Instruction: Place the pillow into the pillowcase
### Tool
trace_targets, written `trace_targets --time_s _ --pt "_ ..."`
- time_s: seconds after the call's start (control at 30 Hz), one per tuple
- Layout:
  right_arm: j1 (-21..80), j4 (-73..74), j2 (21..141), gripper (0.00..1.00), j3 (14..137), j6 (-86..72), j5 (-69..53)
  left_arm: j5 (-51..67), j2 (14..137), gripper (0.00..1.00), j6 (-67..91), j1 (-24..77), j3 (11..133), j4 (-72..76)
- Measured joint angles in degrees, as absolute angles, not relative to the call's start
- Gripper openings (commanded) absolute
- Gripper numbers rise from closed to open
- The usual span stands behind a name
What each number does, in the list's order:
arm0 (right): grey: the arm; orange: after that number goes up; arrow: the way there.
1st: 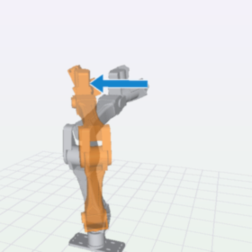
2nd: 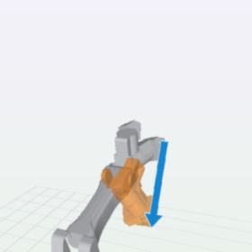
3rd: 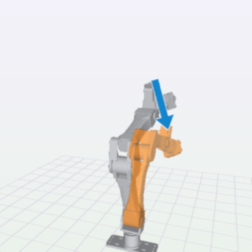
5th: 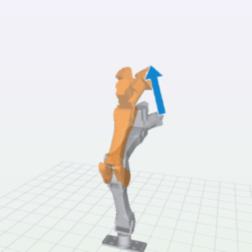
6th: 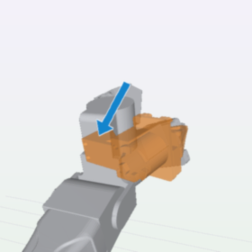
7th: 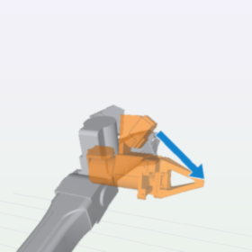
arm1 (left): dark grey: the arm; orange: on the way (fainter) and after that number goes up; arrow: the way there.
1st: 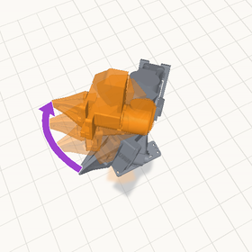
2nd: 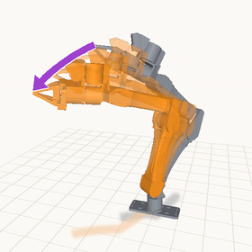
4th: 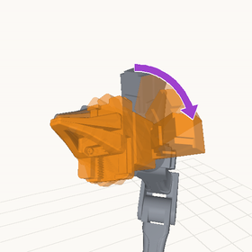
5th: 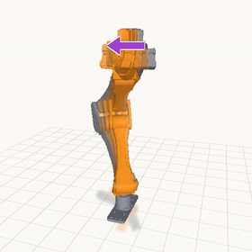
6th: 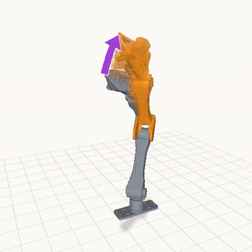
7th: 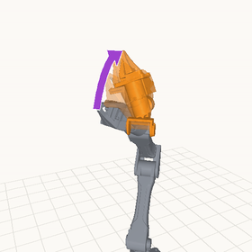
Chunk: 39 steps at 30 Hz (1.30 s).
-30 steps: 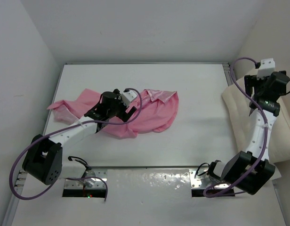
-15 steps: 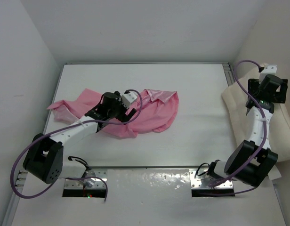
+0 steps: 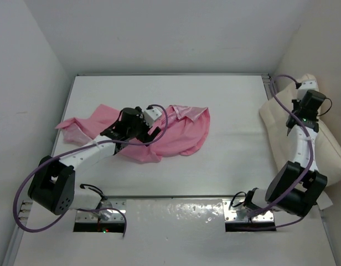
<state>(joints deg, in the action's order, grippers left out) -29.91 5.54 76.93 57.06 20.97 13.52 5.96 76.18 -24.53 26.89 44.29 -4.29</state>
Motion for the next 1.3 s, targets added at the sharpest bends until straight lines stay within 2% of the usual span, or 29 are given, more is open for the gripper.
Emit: trace_targets --time_s 0.17,0.27,0.3,0.33,0.37,0.4,0.43,0.57,0.87,0.9,0.97,1.07,1.13,1.17,1.2,1.23,1.27,1.3 --pt "-20.4 8.9 72.1 0.0 55.8 20.4 13.9 5.7 76.2 0.91 -24.2 26.9 44.3 -4.3" --pt "-12.7 11.7 69.4 0.0 55.4 19.1 10.2 5.1 76.2 0.91 -23.4 26.9 44.3 -4.2" --pt "-9.8 12.3 68.4 0.04 54.8 18.7 8.3 4.9 76.2 0.91 -23.1 26.8 44.3 -4.1" --pt "-7.3 12.8 67.6 0.44 54.3 18.2 6.3 4.9 76.2 0.91 -22.7 26.7 44.3 -4.0" --pt "-5.0 13.0 66.9 0.66 53.8 17.4 4.5 4.9 76.2 0.91 -22.2 26.6 44.3 -4.0" --pt "-2.8 13.1 66.2 0.79 53.3 17.2 2.8 4.9 76.2 0.91 -21.9 26.4 44.2 -4.0" --pt "-0.6 13.4 65.5 0.99 53.1 16.9 0.9 5.0 76.2 0.92 -21.5 26.1 44.2 -4.0" --pt "4.4 16.2 64.8 0.99 53.7 16.3 -3.8 5.8 76.2 0.94 -20.1 25.6 43.4 -3.7" --pt "7.1 21.8 66.7 0.99 60.8 12.0 -9.8 12.9 82.2 0.97 -16.7 25.8 43.1 1.7" --pt "7.5 22.7 67.0 0.94 62.1 11.9 -11.1 13.1 83.7 0.97 -16.3 25.8 43.2 2.3" --pt "8.3 25.8 67.7 0.92 65.8 12.0 -14.1 12.9 86.8 0.96 -15.9 25.9 43.6 3.5" --pt "9.4 30.5 68.9 0.99 71.4 12.5 -18.5 11.4 90.6 0.8 -15.7 26.1 44.2 4.1" --pt "10.1 31.9 69.1 0.99 73.2 12.5 -20.4 10.4 92.3 0.4 -15.3 26.3 45.1 4.0" --pt "10.3 32.1 68.8 0.99 73.4 12.4 -21.2 9.9 92.8 0.39 -15.7 26.3 45.5 4.0" --pt "10.6 31.6 68.6 0.99 73.0 11.6 -21.3 9.2 92.9 0.17 -16.2 26.3 45.7 4.0" --pt "10.9 30.2 68.3 0.99 72.3 10.8 -21.3 8.2 92.9 0.07 -15.9 26.3 45.8 4.1" --pt "11.2 28.5 68.1 0.99 71.0 9.9 -21.2 7.2 92.9 0.0 -16.0 26.3 45.9 4.3" --pt "11.6 27.0 68.1 0.99 69.8 9.0 -20.9 6.4 92.9 0.0 -16.4 26.3 46.1 4.1"
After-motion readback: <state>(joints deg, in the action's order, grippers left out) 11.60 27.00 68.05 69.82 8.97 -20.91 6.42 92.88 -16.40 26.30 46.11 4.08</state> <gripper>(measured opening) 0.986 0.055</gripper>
